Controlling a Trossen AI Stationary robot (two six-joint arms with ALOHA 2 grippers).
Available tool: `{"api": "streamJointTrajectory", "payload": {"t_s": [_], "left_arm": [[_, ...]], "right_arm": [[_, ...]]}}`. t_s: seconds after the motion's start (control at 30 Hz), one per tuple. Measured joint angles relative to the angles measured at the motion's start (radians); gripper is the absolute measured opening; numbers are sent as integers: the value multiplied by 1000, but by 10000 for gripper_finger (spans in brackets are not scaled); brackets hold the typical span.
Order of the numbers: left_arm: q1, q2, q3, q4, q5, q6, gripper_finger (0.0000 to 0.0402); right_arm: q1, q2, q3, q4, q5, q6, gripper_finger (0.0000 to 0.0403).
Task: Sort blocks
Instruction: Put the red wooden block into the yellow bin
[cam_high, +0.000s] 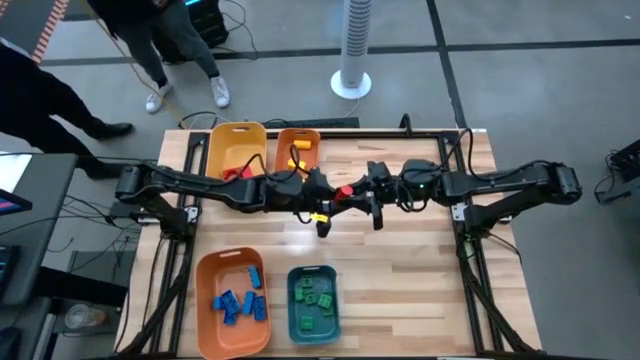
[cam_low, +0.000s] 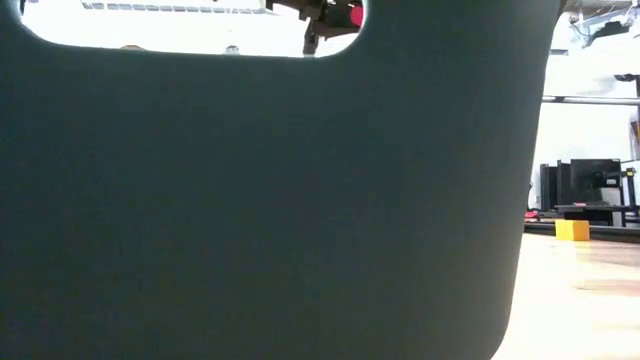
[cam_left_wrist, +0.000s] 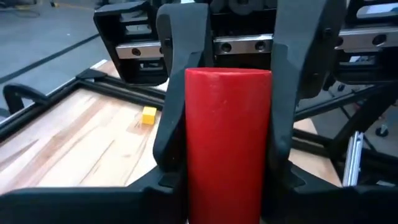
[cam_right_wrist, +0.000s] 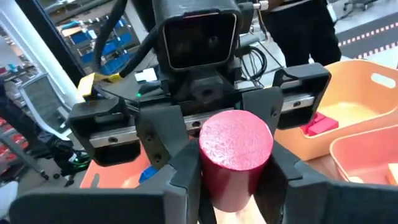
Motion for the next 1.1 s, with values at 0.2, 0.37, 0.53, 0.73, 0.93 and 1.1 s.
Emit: {"api": "streamJointTrajectory", "payload": {"t_s": [0.2,0.37,0.53,0.73,0.93,1.1], "left_arm": [[15,2,0,3,12,-9,113],[26,-7,0,-9,46,-38,113],[34,-65,0,-115,63,-26,113],[136,-187,-1,-443,67,-26,113],[367,-330,-65,-763,97,-30,113],[612,-391,-133,-968,110,-48,113]], "right_arm": [[1,0,0,-3,0,1,143],[-38,-8,0,-15,-56,9,201],[-109,-57,0,-112,-95,14,270],[-182,-133,0,-261,-40,-3,294],[-183,-157,0,-367,-35,20,291],[-124,-139,0,-411,-26,36,291]]}}
